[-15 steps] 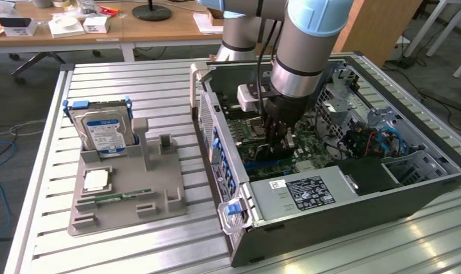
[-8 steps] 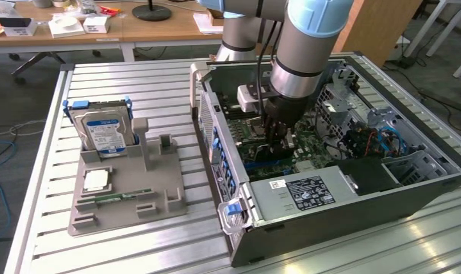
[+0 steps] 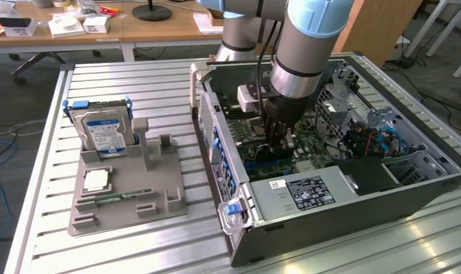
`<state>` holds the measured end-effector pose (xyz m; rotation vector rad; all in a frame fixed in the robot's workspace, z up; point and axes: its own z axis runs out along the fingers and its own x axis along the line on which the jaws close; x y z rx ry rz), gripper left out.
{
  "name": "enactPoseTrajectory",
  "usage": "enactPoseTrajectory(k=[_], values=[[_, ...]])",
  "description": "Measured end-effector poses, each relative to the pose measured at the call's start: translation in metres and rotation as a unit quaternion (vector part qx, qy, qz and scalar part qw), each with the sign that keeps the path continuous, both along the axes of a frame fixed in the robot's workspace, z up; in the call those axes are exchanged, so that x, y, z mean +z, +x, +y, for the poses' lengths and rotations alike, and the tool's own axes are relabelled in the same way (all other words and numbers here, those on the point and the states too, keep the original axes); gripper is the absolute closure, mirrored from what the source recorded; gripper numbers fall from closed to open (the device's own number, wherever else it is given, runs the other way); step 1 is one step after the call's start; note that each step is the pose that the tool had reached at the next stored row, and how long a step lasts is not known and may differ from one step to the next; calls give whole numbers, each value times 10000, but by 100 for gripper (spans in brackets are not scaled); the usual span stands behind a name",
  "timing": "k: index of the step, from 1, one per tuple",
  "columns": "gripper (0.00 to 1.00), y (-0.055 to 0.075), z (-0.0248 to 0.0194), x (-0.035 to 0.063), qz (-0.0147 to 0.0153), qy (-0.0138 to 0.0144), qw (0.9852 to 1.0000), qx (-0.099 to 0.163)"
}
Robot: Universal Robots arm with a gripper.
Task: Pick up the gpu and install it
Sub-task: 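Insert the gpu into the slot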
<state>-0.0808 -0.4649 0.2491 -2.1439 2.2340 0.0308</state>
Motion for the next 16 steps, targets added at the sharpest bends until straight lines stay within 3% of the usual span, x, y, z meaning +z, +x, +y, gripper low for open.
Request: enactPoseTrajectory(k=[16], values=[[74, -2, 0, -14, 0, 0, 10000, 0]])
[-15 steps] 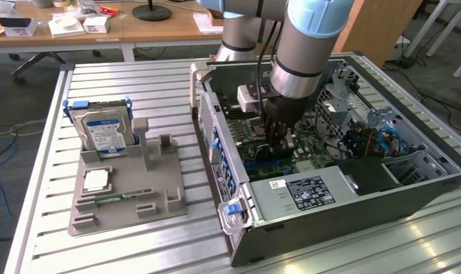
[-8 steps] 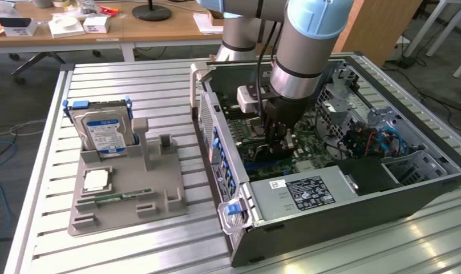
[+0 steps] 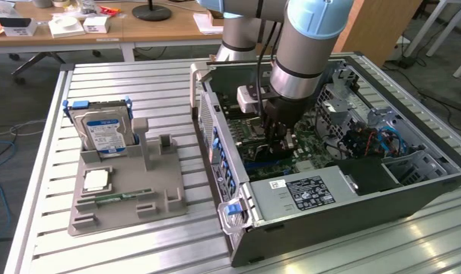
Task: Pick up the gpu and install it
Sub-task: 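Insert the gpu into the slot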
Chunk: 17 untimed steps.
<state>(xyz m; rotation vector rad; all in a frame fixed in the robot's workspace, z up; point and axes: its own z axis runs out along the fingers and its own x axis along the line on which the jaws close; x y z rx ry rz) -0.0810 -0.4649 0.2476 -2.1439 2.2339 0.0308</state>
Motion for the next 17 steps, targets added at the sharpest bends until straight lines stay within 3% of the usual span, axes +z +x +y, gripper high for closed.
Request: enactPoseTrajectory(k=[17], values=[[74, -14, -1, -8, -2, -1, 10000, 0]])
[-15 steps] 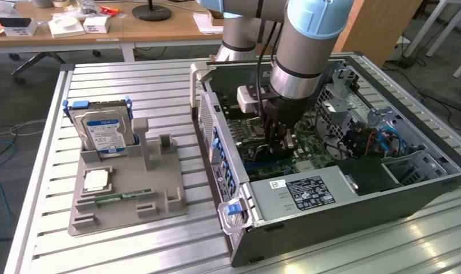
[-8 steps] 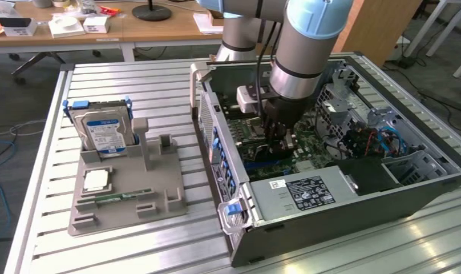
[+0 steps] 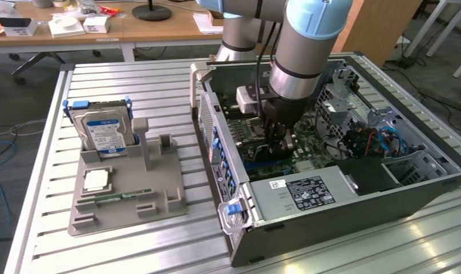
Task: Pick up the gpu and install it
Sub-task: 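Insert the gpu into the slot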
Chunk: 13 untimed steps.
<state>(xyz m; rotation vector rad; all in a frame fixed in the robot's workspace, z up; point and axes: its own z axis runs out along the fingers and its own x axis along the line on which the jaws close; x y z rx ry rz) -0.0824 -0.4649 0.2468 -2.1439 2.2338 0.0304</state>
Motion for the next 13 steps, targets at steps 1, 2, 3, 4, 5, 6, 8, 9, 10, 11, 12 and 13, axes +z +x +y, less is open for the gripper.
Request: enactPoseTrajectory(k=[1, 2, 3, 4, 5, 6, 8, 9, 10, 11, 12, 13], values=[[74, 0, 0, -4, 0, -2, 10000, 0], [74, 0, 0, -7, 1, -2, 10000, 0], [74, 0, 0, -8, 1, -1, 10000, 0], [74, 0, 0, -9, 1, -1, 10000, 0], [74, 0, 1, -10, 0, 0, 10000, 0], [74, 0, 0, -10, 0, 0, 10000, 0], [74, 0, 1, -10, 0, 0, 10000, 0], [74, 0, 0, -12, 0, 0, 10000, 0], [74, 0, 0, -14, 0, 0, 10000, 0], [74, 0, 0, -14, 0, 0, 10000, 0], [74, 0, 0, -14, 0, 0, 10000, 0], [74, 0, 0, -14, 0, 0, 10000, 0]])
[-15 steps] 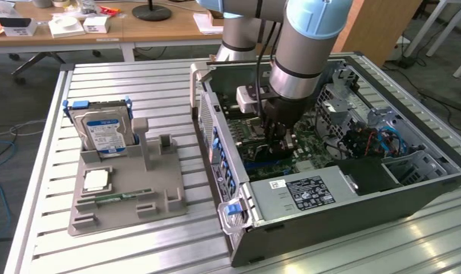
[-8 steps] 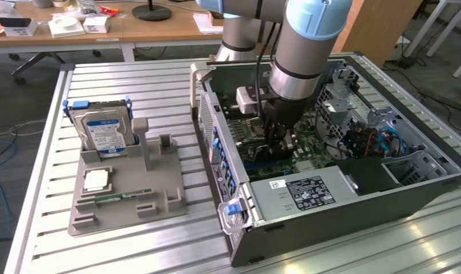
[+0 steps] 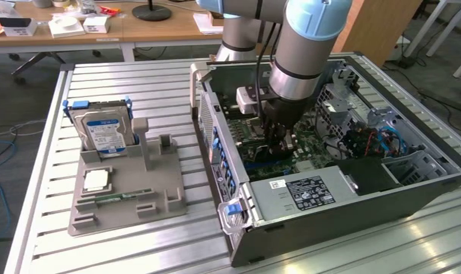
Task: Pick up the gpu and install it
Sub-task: 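Insert the gpu into the slot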
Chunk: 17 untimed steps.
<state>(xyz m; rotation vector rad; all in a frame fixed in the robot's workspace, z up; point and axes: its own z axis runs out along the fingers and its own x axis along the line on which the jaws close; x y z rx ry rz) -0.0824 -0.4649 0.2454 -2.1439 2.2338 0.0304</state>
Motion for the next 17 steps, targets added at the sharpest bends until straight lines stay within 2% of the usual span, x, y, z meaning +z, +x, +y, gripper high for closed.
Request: enactPoseTrajectory(k=[17], values=[[74, -1, 0, -19, 0, 3, 10000, -1]])
